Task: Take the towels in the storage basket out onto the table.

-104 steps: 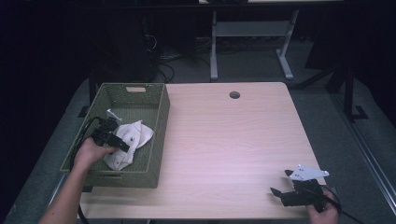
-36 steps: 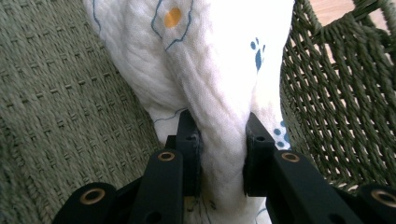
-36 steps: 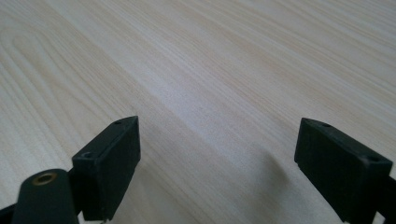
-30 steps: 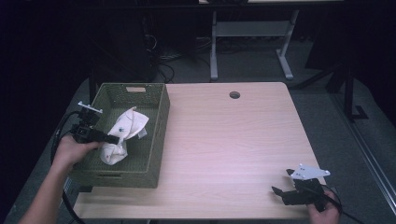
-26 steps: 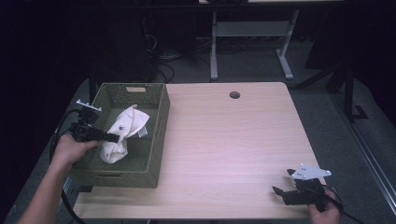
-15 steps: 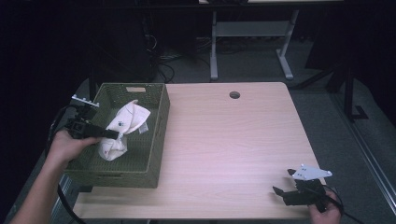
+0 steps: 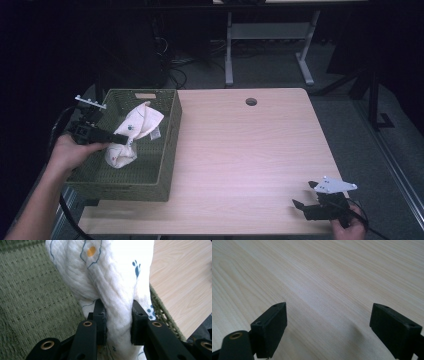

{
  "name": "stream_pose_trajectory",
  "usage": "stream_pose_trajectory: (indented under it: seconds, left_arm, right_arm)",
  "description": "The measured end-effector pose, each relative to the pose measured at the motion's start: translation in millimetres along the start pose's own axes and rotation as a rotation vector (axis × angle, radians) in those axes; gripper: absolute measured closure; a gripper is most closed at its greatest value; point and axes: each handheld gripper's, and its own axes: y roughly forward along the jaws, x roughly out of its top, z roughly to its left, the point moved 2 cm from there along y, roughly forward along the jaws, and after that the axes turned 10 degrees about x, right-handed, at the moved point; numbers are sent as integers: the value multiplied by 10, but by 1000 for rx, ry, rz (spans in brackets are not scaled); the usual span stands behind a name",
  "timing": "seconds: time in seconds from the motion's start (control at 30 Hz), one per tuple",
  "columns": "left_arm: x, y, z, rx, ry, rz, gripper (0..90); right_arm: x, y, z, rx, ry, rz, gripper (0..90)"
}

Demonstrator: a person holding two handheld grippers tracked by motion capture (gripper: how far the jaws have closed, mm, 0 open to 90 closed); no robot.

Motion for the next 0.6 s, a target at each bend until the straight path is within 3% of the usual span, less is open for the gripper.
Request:
stream_pose_trajectory:
  seconds: [0.3, 0.37, 0.6]
  left_arm:
    - [164, -127, -183, -40, 28, -39, 712]
    - [197, -128, -225, -68, 27, -51, 712]
    - [343, -117, -405, -96, 65, -63, 712]
  right_arm:
    - [-9, -38, -13, -2, -4, -10, 140]
    - [-9, -45, -16, -3, -9, -13, 140]
    - [-10, -46, -16, -5, -9, -16, 140]
